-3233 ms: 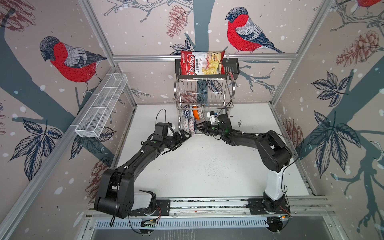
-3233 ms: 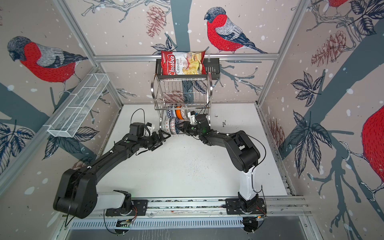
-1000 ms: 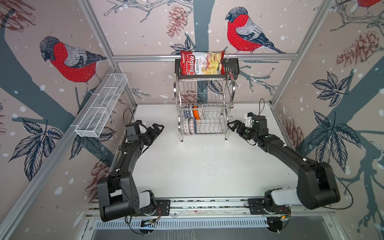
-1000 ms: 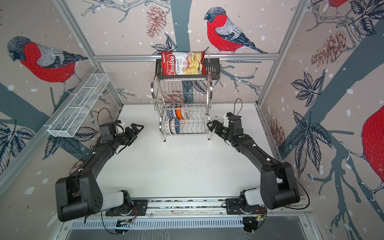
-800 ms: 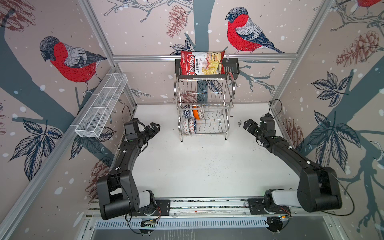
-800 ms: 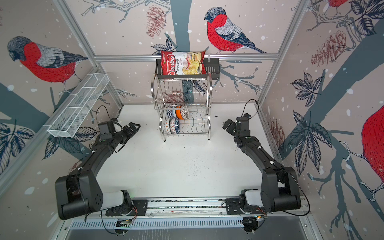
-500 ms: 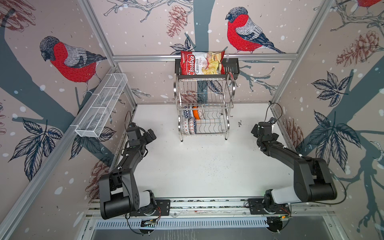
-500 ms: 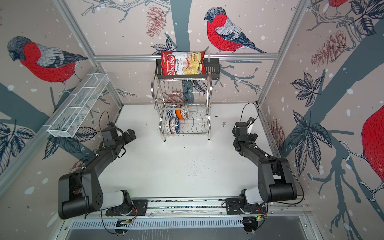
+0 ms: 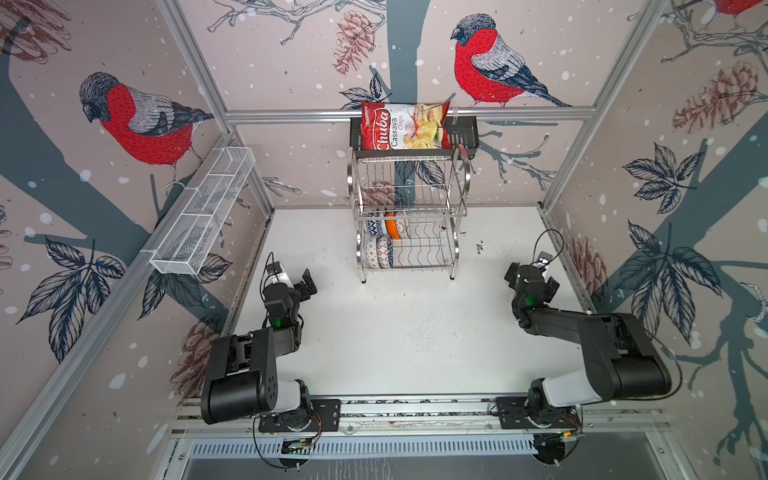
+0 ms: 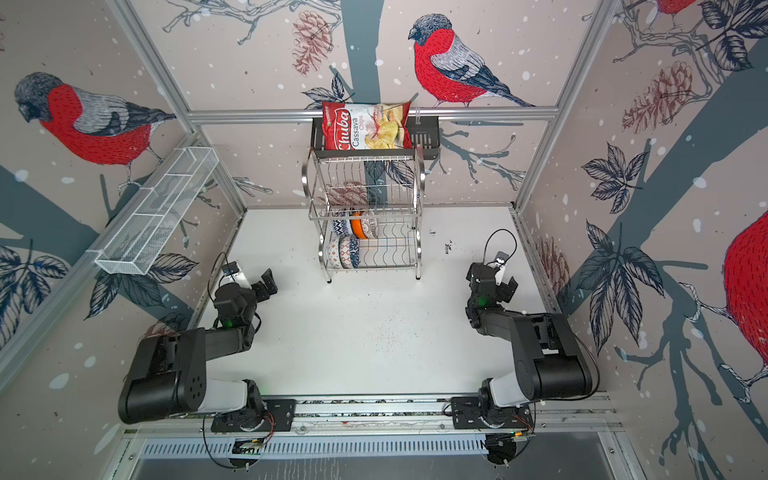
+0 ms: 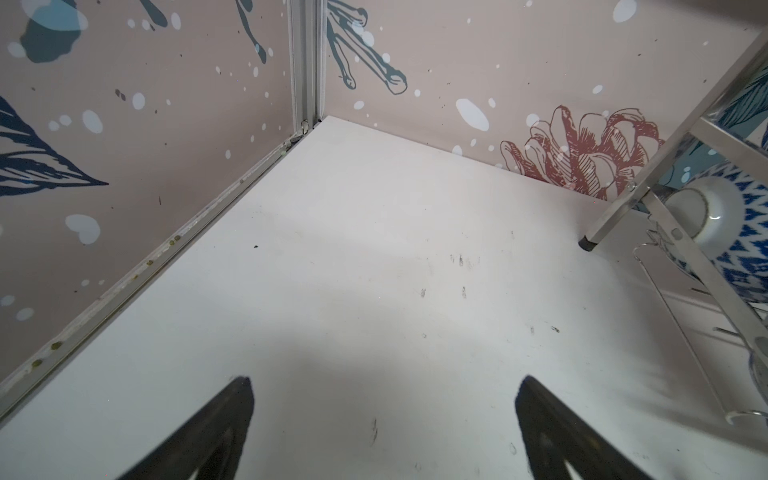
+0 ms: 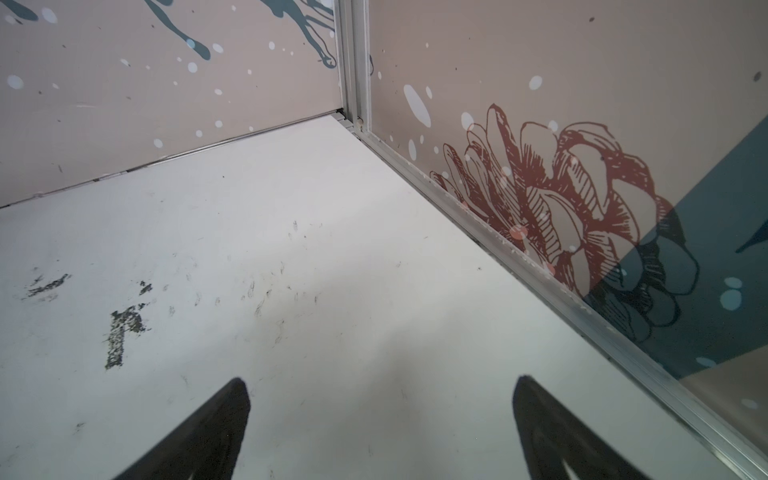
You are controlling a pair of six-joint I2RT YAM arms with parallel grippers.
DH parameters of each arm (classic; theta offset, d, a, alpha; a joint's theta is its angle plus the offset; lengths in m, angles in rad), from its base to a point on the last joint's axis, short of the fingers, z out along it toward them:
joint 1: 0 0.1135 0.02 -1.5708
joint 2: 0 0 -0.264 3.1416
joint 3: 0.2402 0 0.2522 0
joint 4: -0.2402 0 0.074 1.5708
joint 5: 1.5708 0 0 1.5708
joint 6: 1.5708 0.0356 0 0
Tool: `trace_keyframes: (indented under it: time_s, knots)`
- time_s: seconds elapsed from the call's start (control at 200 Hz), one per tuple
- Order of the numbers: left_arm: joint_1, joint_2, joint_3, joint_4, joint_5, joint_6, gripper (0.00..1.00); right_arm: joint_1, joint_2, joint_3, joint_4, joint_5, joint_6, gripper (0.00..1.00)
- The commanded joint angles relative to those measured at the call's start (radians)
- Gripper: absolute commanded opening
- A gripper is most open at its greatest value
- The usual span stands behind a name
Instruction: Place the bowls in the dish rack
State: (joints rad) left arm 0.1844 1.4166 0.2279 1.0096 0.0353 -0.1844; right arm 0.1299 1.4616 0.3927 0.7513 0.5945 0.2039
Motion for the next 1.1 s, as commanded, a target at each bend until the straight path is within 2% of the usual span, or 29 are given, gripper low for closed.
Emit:
trace_keyframes:
  time_s: [0.0,0.095,0.155,0.22,0.295,0.375,0.415,0.46,0.54,0.6,1.096]
  knots:
    - [-0.019,0.020,-0.045,0.269,0.061,0.025,0.99,-0.018,-0.010,-0.035,0.204,-0.070,-0.097,0.99]
    - [-0.046,0.044,-0.060,0.318,0.117,0.077,0.99,-0.042,0.005,-0.054,0.247,-0.105,-0.072,1.00]
    - [-0.073,0.109,-0.098,0.433,0.117,0.119,1.00,-0.047,0.028,-0.072,0.303,-0.101,-0.066,0.99]
    - [-0.069,0.177,-0.138,0.619,0.101,0.091,0.99,-0.047,0.026,-0.069,0.287,-0.116,-0.068,0.99]
    - [-0.070,0.136,-0.121,0.511,0.052,0.081,0.99,-0.058,0.020,-0.091,0.318,-0.162,-0.073,0.99]
    - [-0.077,0.153,-0.094,0.496,0.074,0.099,0.99,-0.085,0.020,-0.135,0.389,-0.297,-0.092,0.99]
    - [-0.081,0.140,-0.080,0.451,0.069,0.103,0.99,-0.091,0.045,-0.170,0.481,-0.343,-0.109,0.99]
    - [-0.086,0.141,-0.069,0.431,0.061,0.106,0.99,-0.084,0.067,-0.184,0.545,-0.332,-0.121,0.99]
    - [-0.090,0.140,-0.064,0.423,0.055,0.111,0.99,-0.084,0.039,-0.160,0.446,-0.329,-0.111,0.99]
    - [-0.092,0.145,-0.062,0.424,0.052,0.112,0.99,-0.083,0.051,-0.170,0.490,-0.325,-0.115,0.99]
    - [-0.106,0.140,-0.041,0.380,0.033,0.122,0.99,-0.086,0.040,-0.167,0.467,-0.325,-0.108,0.99]
